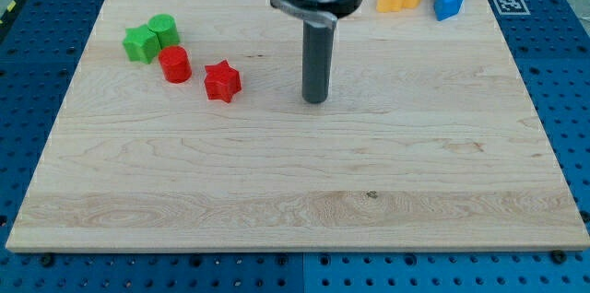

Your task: Move the red star into the red circle

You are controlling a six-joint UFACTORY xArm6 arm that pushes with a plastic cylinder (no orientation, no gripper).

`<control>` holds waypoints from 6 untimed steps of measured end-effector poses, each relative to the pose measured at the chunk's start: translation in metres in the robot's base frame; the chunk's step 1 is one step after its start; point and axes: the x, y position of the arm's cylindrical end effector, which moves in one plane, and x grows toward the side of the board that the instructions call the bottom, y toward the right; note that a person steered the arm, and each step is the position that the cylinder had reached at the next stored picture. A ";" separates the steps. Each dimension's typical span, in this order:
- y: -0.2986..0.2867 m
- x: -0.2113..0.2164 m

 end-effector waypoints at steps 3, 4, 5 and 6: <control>-0.114 -0.013; -0.131 -0.023; -0.140 -0.029; -0.161 -0.033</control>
